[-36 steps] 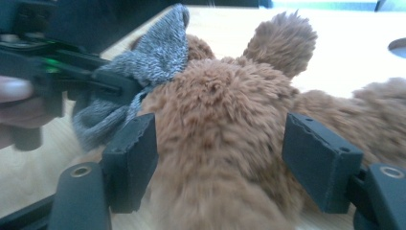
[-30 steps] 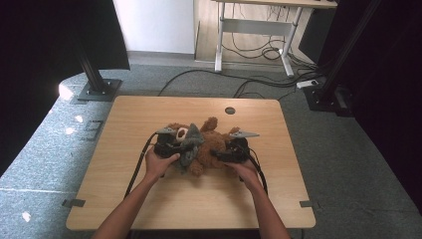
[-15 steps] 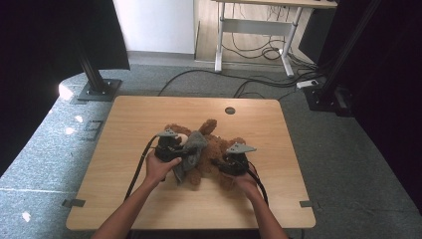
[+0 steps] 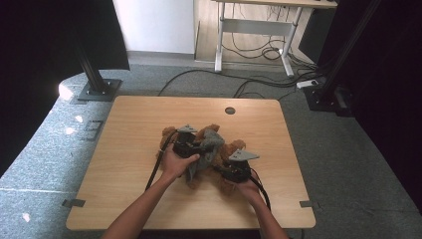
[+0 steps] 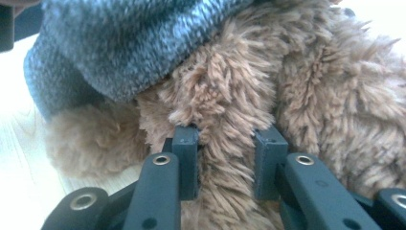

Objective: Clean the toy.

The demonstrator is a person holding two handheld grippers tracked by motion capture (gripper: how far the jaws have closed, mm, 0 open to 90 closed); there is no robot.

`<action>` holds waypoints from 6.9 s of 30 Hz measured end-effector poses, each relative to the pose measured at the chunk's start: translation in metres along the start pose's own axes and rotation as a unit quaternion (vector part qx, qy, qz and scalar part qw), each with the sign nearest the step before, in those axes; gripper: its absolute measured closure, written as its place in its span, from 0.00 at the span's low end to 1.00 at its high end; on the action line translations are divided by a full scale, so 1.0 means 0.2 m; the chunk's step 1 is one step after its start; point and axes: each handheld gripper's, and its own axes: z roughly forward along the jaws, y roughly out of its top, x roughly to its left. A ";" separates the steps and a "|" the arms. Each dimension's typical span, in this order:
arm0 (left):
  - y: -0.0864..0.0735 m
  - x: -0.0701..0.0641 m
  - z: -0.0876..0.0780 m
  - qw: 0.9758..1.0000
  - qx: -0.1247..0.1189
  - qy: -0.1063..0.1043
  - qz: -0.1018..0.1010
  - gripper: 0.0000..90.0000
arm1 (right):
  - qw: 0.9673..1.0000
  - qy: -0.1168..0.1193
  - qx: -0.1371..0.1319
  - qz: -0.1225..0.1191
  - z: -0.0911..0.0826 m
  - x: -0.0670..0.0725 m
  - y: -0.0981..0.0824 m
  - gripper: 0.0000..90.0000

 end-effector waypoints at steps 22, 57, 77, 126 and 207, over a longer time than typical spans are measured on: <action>-0.22 0.48 -0.46 0.989 -0.075 0.043 -0.119 0.77 | 0.999 0.023 0.008 -0.023 -0.02 0.06 -0.03 0.80; -0.02 0.27 -0.54 0.994 -0.095 0.031 -0.046 0.78 | 0.999 0.030 0.004 -0.013 -0.03 0.04 -0.04 0.80; -0.01 0.31 -0.20 0.996 0.005 0.041 -0.080 0.78 | 0.999 0.034 0.006 -0.026 -0.03 0.06 -0.04 0.80; -0.02 0.08 -0.38 0.996 -0.071 -0.038 -0.027 0.79 | 0.999 0.045 -0.004 -0.006 -0.02 0.04 -0.06 0.80; -0.34 0.32 -0.38 0.991 -0.093 -0.004 -0.100 0.81 | 0.991 -0.011 -0.045 0.126 -0.15 -0.13 0.12 0.29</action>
